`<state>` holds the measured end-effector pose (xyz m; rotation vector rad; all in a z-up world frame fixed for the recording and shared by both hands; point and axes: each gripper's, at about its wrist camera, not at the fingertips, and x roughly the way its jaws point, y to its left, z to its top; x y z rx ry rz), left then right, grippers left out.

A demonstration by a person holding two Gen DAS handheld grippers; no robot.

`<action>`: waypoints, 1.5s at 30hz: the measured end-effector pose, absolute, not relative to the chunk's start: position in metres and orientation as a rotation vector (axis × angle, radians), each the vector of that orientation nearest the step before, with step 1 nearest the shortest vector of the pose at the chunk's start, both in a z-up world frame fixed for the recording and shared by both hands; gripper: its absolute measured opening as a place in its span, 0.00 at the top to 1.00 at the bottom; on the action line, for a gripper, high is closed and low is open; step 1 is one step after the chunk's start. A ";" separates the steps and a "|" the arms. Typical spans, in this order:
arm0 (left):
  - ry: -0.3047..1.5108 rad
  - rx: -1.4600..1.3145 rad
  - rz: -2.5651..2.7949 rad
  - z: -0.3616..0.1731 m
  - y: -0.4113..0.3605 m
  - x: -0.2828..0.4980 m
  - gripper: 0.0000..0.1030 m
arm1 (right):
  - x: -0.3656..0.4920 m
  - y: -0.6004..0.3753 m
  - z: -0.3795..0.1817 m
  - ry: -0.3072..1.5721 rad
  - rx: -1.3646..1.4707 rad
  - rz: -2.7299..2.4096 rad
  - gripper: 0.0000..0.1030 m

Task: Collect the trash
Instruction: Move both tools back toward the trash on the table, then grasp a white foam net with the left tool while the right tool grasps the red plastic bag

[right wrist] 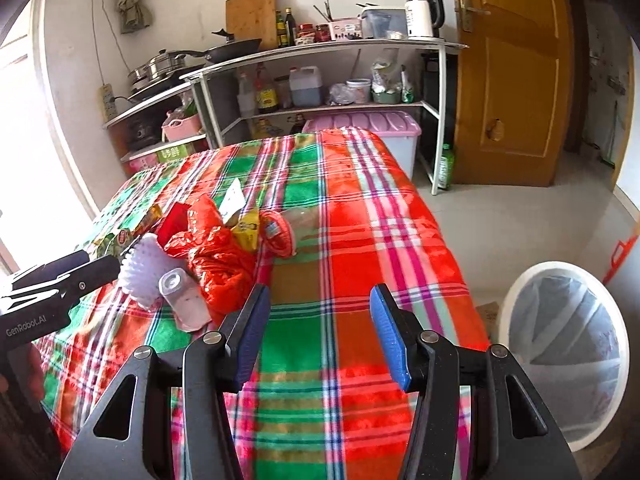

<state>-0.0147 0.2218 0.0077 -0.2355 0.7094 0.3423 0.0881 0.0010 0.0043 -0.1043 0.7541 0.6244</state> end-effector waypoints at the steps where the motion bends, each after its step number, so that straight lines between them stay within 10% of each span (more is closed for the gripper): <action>1: 0.712 -0.238 0.350 0.006 0.227 -0.017 0.20 | 0.088 0.008 0.003 0.759 -0.105 0.642 0.49; 37: 0.824 -0.314 0.213 -0.029 0.252 0.010 0.19 | 0.124 0.085 -0.033 0.960 -0.068 0.868 0.48; 45: 0.824 -0.303 0.195 -0.028 0.247 0.010 0.43 | 0.118 0.083 -0.028 0.924 -0.077 0.869 0.55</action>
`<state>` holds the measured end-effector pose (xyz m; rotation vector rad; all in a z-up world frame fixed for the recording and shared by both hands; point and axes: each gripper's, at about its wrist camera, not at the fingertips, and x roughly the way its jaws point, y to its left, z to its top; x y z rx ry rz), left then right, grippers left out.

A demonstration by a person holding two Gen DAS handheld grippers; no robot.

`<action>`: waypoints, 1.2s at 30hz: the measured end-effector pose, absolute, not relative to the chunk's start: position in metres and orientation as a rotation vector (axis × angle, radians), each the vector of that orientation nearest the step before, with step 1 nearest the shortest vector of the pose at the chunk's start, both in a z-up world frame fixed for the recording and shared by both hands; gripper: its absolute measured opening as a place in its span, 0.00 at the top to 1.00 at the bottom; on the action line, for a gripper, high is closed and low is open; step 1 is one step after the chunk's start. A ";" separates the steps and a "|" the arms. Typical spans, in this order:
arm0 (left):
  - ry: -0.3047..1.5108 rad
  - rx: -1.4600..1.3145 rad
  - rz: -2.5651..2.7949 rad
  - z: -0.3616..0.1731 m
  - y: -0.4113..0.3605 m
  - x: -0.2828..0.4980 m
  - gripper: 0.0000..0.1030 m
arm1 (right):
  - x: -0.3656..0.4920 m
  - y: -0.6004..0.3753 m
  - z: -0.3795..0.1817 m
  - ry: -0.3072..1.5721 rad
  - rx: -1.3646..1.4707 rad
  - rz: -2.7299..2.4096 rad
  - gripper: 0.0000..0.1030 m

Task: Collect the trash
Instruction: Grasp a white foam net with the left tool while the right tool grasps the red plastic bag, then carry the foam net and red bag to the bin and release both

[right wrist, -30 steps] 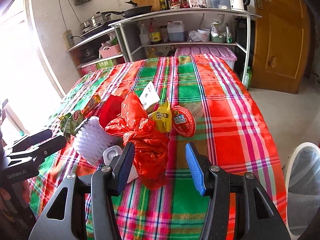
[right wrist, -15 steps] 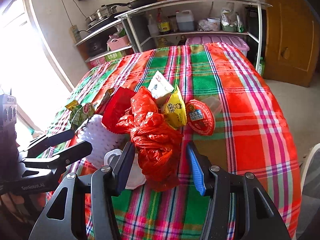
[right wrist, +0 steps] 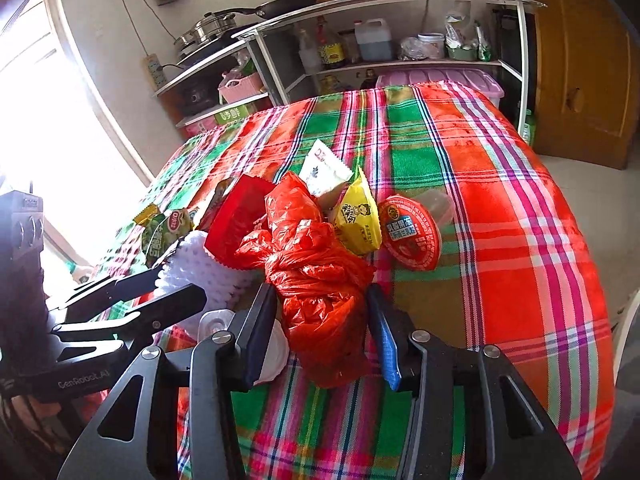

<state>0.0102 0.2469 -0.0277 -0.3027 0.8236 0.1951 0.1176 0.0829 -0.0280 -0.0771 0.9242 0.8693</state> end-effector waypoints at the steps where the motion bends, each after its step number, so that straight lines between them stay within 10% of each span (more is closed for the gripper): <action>1: 0.826 -0.301 0.194 -0.028 0.246 0.010 0.47 | 0.116 0.082 -0.027 0.917 -0.079 0.865 0.55; 10: 0.802 -0.276 0.202 -0.020 0.239 0.004 0.66 | 0.110 0.070 -0.019 0.889 -0.058 0.859 0.56; 31: 0.726 -0.189 0.194 0.011 0.212 -0.022 0.68 | 0.082 0.010 0.016 0.754 -0.025 0.761 0.56; 36: 0.765 -0.187 0.274 -0.007 0.216 -0.030 0.41 | 0.077 0.004 0.019 0.742 -0.026 0.762 0.56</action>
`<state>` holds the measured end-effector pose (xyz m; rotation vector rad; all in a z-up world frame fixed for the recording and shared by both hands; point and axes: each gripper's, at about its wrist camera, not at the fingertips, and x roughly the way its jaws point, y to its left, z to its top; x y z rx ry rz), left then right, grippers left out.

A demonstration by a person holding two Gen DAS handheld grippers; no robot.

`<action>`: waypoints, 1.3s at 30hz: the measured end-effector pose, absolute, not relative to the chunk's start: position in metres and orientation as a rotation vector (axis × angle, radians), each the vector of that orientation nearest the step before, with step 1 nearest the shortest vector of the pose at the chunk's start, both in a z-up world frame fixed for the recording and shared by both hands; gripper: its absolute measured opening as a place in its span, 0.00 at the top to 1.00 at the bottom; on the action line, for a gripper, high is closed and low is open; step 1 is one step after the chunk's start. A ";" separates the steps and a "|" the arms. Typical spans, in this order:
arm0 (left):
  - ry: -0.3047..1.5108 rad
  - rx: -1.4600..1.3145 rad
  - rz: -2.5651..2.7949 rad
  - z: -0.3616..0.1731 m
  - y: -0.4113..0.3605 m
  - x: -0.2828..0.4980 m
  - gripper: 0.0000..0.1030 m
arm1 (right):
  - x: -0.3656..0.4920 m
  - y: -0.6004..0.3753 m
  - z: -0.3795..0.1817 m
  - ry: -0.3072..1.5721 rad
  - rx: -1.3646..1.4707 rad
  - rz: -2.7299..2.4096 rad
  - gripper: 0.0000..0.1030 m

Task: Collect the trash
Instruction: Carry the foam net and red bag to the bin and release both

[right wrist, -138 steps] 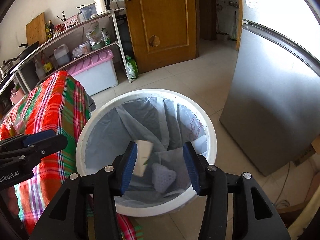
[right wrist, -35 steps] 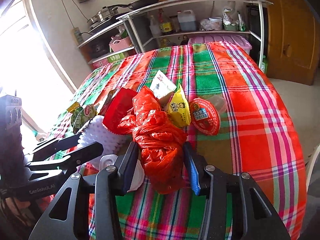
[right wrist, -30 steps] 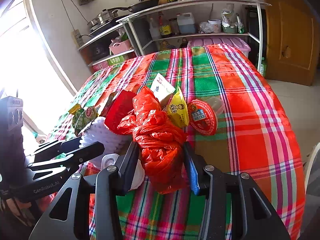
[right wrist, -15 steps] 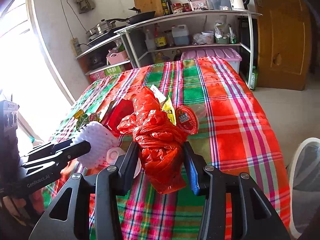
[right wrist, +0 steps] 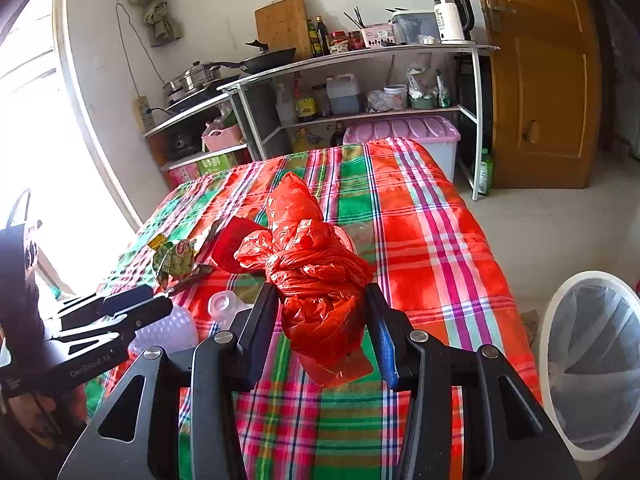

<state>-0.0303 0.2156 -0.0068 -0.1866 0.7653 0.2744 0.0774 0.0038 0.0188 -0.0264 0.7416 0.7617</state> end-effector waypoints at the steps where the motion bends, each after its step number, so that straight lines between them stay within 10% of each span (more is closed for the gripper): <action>1: 0.767 -0.194 0.286 -0.009 0.218 -0.033 0.34 | 0.077 0.004 0.019 0.743 -0.023 0.766 0.56; 9: 0.818 -0.239 0.305 -0.029 0.231 -0.038 0.19 | 0.074 0.006 0.018 0.745 -0.018 0.786 0.56; 14: 0.838 -0.274 0.227 -0.036 0.224 -0.035 0.51 | 0.072 0.006 0.016 0.747 -0.022 0.784 0.56; 19: 0.834 -0.236 0.228 -0.032 0.211 -0.033 0.62 | 0.069 0.005 0.014 0.750 -0.024 0.780 0.56; 39: 0.737 -0.171 0.104 0.016 0.152 -0.033 0.67 | 0.052 -0.030 0.024 0.717 0.018 0.756 0.56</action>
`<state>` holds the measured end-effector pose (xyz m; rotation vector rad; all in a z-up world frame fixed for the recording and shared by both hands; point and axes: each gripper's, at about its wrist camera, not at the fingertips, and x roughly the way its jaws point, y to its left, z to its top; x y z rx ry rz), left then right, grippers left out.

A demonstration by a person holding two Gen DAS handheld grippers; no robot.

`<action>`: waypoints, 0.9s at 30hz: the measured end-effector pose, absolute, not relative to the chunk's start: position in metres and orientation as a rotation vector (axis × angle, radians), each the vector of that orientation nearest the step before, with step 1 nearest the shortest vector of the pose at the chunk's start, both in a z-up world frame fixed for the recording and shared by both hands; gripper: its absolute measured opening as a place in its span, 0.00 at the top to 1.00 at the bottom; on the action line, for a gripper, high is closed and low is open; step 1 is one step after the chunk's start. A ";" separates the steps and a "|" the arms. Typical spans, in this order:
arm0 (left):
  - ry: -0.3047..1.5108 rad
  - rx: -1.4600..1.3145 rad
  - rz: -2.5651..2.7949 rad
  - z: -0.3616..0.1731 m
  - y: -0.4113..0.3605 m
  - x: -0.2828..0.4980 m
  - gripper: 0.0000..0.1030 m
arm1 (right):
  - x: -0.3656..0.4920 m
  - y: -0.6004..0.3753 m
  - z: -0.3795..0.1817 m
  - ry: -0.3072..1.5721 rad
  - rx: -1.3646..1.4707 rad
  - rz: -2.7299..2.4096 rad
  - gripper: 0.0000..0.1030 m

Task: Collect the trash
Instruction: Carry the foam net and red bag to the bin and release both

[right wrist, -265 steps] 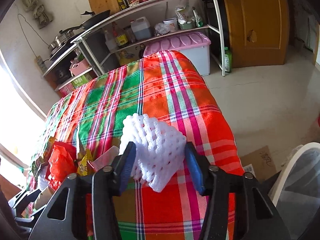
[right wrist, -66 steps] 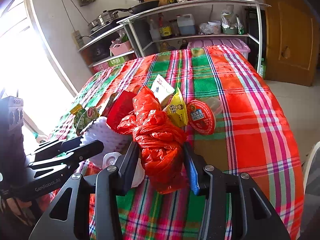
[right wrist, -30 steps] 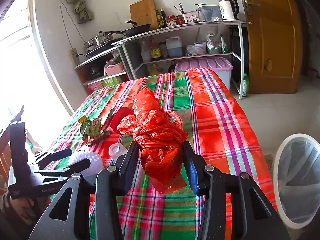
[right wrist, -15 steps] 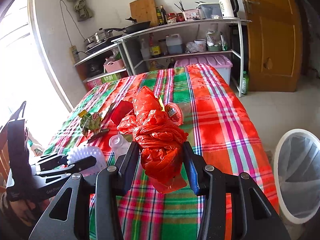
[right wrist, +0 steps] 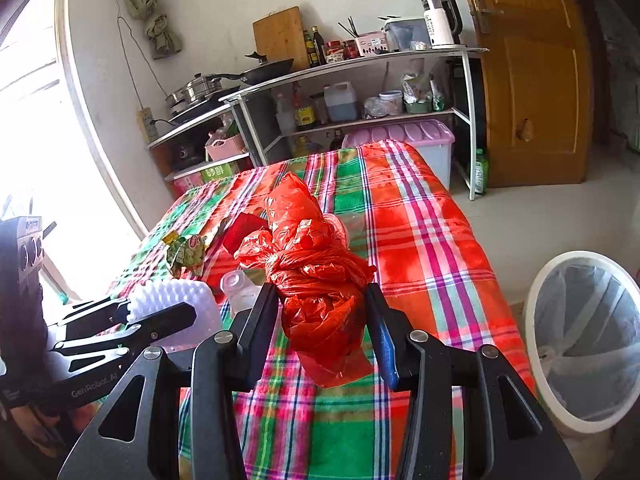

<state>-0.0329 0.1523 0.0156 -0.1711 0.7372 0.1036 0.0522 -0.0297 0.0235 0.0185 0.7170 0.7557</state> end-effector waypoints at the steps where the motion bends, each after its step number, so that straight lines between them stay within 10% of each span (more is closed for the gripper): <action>1: 0.738 -0.169 0.090 0.016 0.148 -0.030 0.67 | 0.052 -0.034 0.025 0.714 0.024 0.748 0.56; 27: 0.694 -0.069 -0.165 0.040 0.028 0.053 0.66 | 0.064 -0.171 0.045 0.645 0.138 0.416 0.56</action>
